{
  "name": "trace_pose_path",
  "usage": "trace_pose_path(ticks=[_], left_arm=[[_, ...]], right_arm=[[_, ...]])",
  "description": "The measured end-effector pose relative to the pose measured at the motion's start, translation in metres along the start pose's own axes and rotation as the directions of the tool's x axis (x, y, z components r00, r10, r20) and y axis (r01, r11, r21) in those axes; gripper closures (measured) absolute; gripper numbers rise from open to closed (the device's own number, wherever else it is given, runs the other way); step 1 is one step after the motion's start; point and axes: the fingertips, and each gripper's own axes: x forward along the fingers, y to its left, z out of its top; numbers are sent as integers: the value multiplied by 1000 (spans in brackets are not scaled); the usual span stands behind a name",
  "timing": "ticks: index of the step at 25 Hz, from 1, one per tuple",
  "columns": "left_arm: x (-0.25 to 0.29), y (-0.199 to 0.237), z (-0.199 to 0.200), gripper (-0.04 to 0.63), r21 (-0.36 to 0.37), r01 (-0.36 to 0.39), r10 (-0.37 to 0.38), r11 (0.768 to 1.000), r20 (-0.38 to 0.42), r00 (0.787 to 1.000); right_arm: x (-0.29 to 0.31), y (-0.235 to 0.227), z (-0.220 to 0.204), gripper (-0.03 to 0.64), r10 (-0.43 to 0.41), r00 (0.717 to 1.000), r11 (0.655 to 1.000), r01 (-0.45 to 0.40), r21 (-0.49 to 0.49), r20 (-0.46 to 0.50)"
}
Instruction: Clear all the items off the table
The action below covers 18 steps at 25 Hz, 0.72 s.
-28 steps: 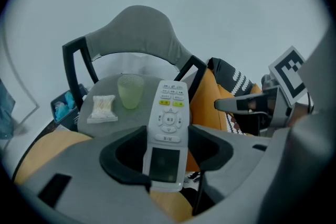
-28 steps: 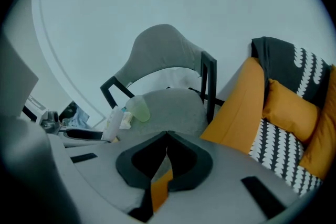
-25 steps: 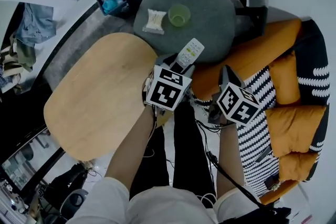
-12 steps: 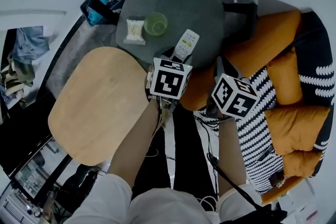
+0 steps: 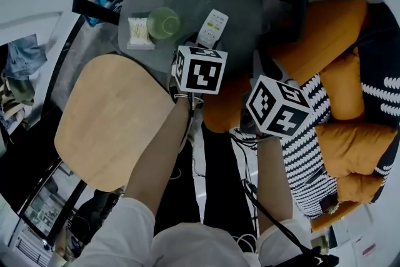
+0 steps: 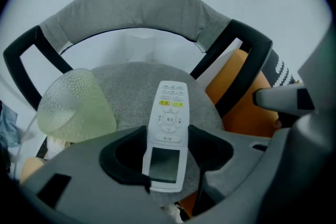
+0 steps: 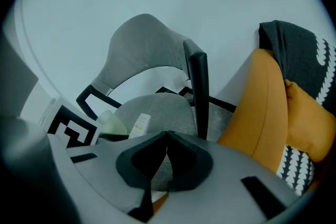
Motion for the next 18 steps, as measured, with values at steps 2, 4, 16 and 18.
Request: trace_pose_path(ticks=[2, 4, 16, 18], left_arm=[[8, 1, 0, 347, -14, -9, 9, 1000, -10, 1000], [14, 3, 0, 347, -24, -18, 18, 1000, -17, 1000], [24, 5, -1, 344, -72, 12, -15, 997, -31, 999], [22, 4, -1, 341, -79, 34, -36, 996, -28, 999]], right_arm=[[1, 0, -1, 593, 1, 1000, 1000, -1, 7, -15], [2, 0, -2, 592, 4, 1000, 1000, -3, 10, -21], [5, -4, -5, 592, -2, 999, 1000, 3, 16, -47], [5, -5, -4, 592, -8, 999, 1000, 9, 18, -47]])
